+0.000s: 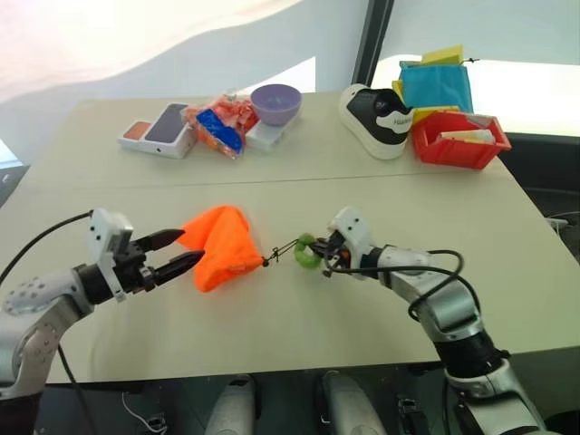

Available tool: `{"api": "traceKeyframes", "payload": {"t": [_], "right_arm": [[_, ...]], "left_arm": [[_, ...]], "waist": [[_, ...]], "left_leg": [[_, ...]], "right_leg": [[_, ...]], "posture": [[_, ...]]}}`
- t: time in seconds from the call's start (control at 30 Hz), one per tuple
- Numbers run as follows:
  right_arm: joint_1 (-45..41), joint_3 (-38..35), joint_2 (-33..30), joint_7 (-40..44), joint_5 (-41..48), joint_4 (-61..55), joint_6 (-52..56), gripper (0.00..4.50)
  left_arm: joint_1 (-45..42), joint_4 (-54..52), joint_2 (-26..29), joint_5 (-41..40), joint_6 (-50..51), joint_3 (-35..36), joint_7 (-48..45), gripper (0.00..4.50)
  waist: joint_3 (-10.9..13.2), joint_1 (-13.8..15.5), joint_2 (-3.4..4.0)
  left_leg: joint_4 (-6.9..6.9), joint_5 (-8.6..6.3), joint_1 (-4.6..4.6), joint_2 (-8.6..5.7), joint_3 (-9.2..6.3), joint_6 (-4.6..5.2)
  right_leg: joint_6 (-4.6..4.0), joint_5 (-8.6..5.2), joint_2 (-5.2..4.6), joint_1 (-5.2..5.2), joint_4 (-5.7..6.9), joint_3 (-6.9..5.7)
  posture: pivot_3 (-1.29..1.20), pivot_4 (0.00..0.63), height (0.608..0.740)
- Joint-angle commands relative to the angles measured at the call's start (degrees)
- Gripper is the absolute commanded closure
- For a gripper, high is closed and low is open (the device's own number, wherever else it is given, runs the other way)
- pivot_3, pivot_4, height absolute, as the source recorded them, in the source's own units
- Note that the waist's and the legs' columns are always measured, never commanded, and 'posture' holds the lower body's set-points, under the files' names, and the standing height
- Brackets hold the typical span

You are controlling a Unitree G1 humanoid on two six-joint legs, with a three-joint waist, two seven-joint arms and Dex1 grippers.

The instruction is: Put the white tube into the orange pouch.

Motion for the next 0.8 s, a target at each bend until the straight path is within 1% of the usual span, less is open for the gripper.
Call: {"api": "traceKeyframes", "payload": {"t": [0.03,0.2,0.37,0.47,0.7,0.8], "right_arm": [[-0.01,-2.38,-0.50,0.63,2.34,-4.18,-0.25,4.48],[0.86,-3.19,-0.71,1.93,4.82,-7.03,-0.99,4.48],[2.49,-5.30,-2.47,4.05,8.37,-9.97,-0.52,4.48],[2.81,-5.74,-3.38,4.36,9.26,-10.43,-0.66,4.48],[2.93,-6.11,-4.01,4.31,11.13,-11.64,-0.64,4.48],[3.26,-6.20,-4.09,4.19,11.89,-12.46,-0.53,4.48]], "left_arm": [[-2.56,-1.36,1.45,1.60,-0.78,-3.26,-1.76,1.01],[-6.22,1.16,2.11,6.28,-3.73,-9.00,-4.86,1.01],[-10.21,3.96,1.26,10.57,-7.35,-14.32,-7.81,1.01],[-12.33,5.67,1.33,14.66,-10.91,-18.42,-9.94,1.01],[-20.36,10.03,-2.36,22.96,-15.31,-28.03,-11.59,1.01],[-22.75,12.83,-4.02,24.16,-15.22,-29.71,-12.05,1.01]], "waist": [[0.00,-0.15,0.00],[0.01,-0.06,0.01],[0.00,0.19,0.00],[0.00,0.19,0.00],[0.00,0.21,0.00],[0.00,0.00,0.00]], "left_leg": [[-0.01,0.00,0.02,0.01,0.00,0.00],[-0.02,0.00,0.04,0.05,-0.02,0.00],[0.01,0.00,-0.01,0.01,0.01,0.00],[0.04,0.01,0.00,-0.01,0.02,0.01],[0.06,0.01,-0.01,-0.01,0.01,0.01],[0.06,0.01,-0.01,0.00,0.01,0.01]], "right_leg": [[0.02,0.01,0.04,0.00,0.04,0.00],[0.03,0.02,0.11,-0.01,0.08,-0.01],[0.04,0.03,0.05,-0.01,0.05,0.01],[0.04,0.03,0.04,0.00,0.05,0.01],[0.07,0.04,0.07,0.01,0.07,0.00],[0.09,0.06,0.08,0.00,0.09,0.01]], "posture": [[0.00,0.150,0.740],[0.00,0.150,0.740],[0.00,0.150,0.740],[0.00,0.150,0.740],[0.00,0.150,0.740],[0.00,0.150,0.740]]}}
